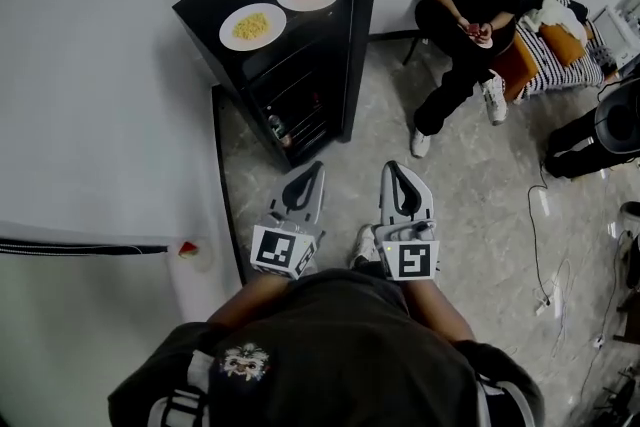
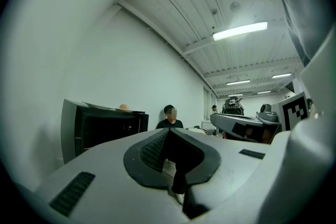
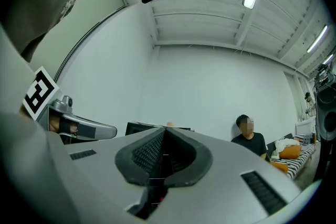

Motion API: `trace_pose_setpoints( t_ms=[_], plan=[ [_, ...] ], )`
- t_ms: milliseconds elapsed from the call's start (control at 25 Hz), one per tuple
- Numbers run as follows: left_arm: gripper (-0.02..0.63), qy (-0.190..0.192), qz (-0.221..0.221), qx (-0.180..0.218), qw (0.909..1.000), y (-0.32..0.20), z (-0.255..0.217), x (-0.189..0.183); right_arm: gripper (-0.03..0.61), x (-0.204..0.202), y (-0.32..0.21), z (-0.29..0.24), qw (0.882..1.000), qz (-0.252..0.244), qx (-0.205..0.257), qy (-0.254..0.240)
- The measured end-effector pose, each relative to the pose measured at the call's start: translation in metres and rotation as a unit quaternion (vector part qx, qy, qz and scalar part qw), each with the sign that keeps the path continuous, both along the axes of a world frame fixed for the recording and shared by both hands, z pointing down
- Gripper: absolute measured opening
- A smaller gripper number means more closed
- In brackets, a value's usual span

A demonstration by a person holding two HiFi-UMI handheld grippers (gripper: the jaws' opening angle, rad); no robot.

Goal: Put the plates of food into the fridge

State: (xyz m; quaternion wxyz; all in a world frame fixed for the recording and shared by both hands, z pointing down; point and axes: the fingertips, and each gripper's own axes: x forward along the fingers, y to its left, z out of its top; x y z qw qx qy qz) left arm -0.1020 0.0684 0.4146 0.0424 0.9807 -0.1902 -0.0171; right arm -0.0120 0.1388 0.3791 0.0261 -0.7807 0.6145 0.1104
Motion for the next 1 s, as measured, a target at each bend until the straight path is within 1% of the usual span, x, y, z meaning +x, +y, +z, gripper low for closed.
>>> trace_pose_setpoints(
  t_ms=[120,240,400,520,720,840,1000],
  plan=[
    [0.021,-0.006,-0.010,0.000,0.9999,-0.002,0.003,0.014,0.025,0.012,-0.010,0.004,1.000,-0.019,0.001,-0.001],
    [0.021,-0.006,-0.023,-0.001,0.9997,-0.009,0.006,0.029,0.025,0.028,-0.020,0.004,0.999,-0.036,0.005,0.008],
    [0.021,-0.008,-0.053,-0.006,0.9985,-0.026,0.006,0.045,0.025,0.050,-0.032,0.004,0.998,-0.061,0.007,-0.006],
    [0.021,-0.011,-0.079,-0.010,0.9968,-0.038,0.008,0.055,0.025,0.063,-0.042,0.002,0.997,-0.083,0.009,-0.005],
    [0.021,-0.018,-0.117,-0.016,0.9928,-0.045,0.013,0.065,0.025,0.079,-0.056,-0.001,0.992,-0.127,0.001,-0.008],
    [0.021,-0.026,-0.139,-0.017,0.9897,-0.044,0.015,0.068,0.025,0.087,-0.062,-0.008,0.989,-0.148,0.004,-0.019],
    [0.021,-0.024,-0.151,-0.022,0.9881,-0.043,0.011,0.076,0.025,0.093,-0.066,-0.003,0.986,-0.165,-0.003,-0.029]
  ],
)
